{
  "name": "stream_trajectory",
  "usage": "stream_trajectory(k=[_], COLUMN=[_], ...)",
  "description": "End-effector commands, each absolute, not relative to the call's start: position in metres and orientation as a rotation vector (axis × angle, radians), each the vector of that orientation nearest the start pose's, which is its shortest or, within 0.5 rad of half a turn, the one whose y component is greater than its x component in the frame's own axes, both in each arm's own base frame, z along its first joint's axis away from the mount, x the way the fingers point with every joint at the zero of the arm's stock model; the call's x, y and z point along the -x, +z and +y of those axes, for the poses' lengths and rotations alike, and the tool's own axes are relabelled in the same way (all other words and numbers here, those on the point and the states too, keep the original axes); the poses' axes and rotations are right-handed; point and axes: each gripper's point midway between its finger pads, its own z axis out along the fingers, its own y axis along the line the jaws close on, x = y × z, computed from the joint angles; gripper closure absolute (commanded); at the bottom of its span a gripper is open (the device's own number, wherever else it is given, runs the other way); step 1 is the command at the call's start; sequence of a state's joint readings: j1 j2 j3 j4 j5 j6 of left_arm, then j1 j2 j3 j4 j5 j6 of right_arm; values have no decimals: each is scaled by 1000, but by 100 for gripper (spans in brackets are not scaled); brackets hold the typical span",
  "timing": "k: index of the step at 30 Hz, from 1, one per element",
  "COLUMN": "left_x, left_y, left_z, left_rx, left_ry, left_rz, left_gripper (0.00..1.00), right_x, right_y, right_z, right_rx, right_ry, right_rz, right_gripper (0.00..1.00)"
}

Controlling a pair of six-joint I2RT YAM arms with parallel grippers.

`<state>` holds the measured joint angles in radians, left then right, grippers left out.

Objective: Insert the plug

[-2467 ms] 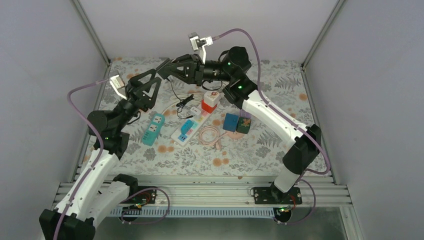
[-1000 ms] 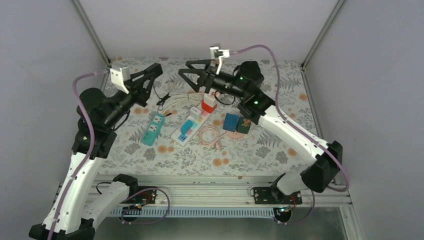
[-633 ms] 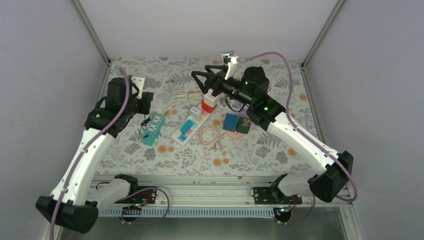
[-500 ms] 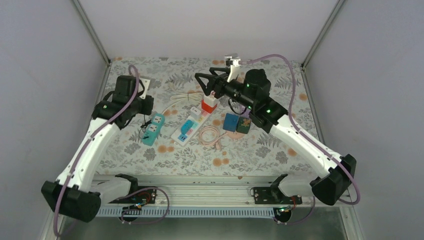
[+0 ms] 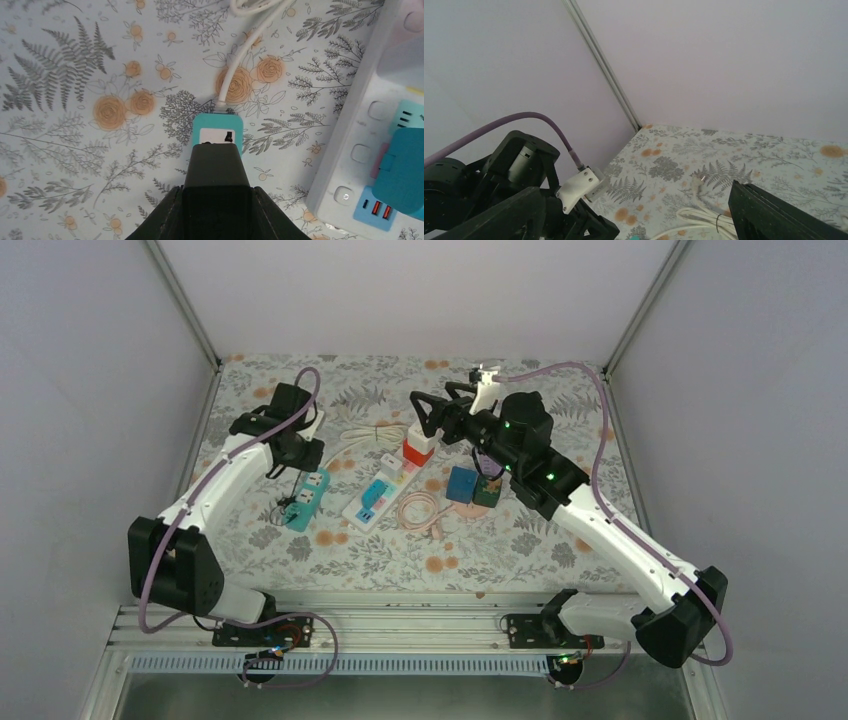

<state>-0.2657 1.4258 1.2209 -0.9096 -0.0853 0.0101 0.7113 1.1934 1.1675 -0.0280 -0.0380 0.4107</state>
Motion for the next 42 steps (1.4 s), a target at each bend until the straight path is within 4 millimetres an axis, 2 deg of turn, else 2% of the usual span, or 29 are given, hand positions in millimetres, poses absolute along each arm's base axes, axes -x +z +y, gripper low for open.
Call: stream_trajectory(k=[1, 6, 10, 21, 27, 33, 39, 42], left_x=[-333, -332, -335, -336, -337, -341, -333, -326], left_y=[148, 127, 120, 94, 89, 85, 74, 59], left_z=[-86, -88, -94, -76, -85, -83, -76, -68], left_rx=[-318, -341, -362, -368, -394, -396, -389, -382], left_ry=[-50, -57, -94, 64, -4, 23, 65, 123], left_rz=[2680, 2724, 2732, 2797, 2780, 2779, 2820, 2863], left_gripper=[85, 85, 85, 85, 85, 85, 85, 85], right_x=[-315, -314, -314, -316, -317, -317, -317, -317], right_y=[399, 396, 394, 391, 388, 387, 385, 384], right_z=[265, 267, 266, 263, 263, 263, 262, 262], right_rx=[257, 266, 264, 254, 254, 254, 252, 249], right_ry=[827, 839, 831, 819, 817, 815, 811, 813], right_rz=[1666, 1673, 1680, 1692, 1701, 1704, 1712, 1714], right_gripper=[6, 5, 5, 5, 5, 5, 5, 5])
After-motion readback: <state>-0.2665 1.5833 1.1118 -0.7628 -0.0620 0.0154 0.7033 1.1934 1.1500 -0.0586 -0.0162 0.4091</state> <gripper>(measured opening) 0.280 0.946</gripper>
